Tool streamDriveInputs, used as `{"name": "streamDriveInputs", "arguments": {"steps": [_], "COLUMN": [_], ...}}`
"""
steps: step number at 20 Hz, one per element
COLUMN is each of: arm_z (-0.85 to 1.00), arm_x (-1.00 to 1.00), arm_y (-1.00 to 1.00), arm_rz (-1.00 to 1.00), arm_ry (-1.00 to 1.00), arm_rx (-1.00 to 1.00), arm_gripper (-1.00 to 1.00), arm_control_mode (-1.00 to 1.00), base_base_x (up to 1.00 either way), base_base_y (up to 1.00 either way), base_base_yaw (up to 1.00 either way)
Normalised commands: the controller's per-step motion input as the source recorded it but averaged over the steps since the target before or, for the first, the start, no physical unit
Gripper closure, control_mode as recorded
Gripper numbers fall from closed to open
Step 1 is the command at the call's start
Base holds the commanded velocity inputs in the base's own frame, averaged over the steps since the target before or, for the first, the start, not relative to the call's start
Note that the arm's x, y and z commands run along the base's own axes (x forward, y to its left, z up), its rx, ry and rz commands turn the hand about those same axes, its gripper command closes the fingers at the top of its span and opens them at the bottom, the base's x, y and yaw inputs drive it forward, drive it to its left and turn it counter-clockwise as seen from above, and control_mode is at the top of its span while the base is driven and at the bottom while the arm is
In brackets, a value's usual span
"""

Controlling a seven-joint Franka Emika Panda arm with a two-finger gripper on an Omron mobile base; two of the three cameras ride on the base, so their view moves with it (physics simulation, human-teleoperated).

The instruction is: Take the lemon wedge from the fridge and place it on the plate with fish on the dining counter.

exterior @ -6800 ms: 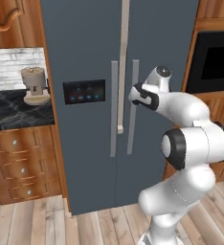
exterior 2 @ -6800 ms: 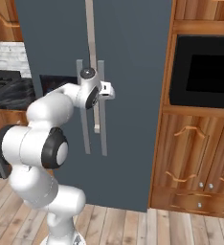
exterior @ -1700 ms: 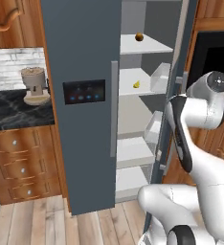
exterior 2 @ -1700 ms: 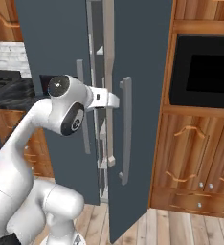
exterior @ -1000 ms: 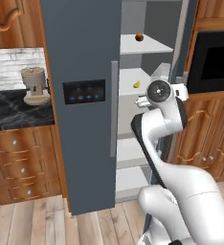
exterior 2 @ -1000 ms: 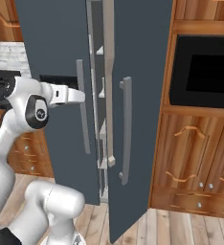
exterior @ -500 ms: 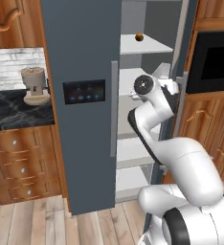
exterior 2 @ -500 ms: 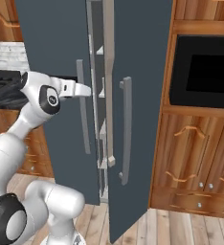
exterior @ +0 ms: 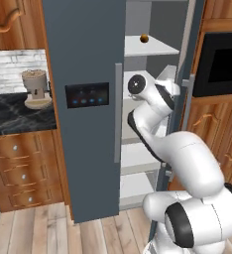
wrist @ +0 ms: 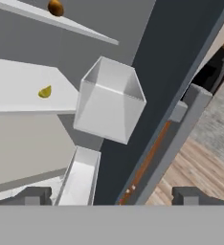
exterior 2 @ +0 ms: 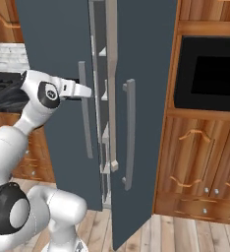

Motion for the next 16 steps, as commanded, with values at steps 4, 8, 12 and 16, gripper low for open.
{"name": "streamDriveInputs", "arguments": {"steps": [4, 8, 12, 16], "arm_z": [-0.03, -0.06, -0.11, -0.11], "arm_x": [0.38, 0.35, 0.17, 0.01], "arm_y": [-0.07, -0.12, -0.33, -0.39], "arm_rz": [0.00, 0.00, 0.00, 0.00], "arm_ry": [0.00, 0.00, -0.02, -0.05], "arm_rx": [0.00, 0.00, 0.00, -0.01], "arm_gripper": [-1.00, -1.00, -1.00, -1.00], "arm_control_mode": [-1.00, -1.00, -1.00, -1.00], "base_base_x": [0.00, 0.00, 0.00, 0.00], "base_base_y": [0.00, 0.00, 0.00, 0.00], "base_base_yaw": [0.00, 0.00, 0.00, 0.00]}}
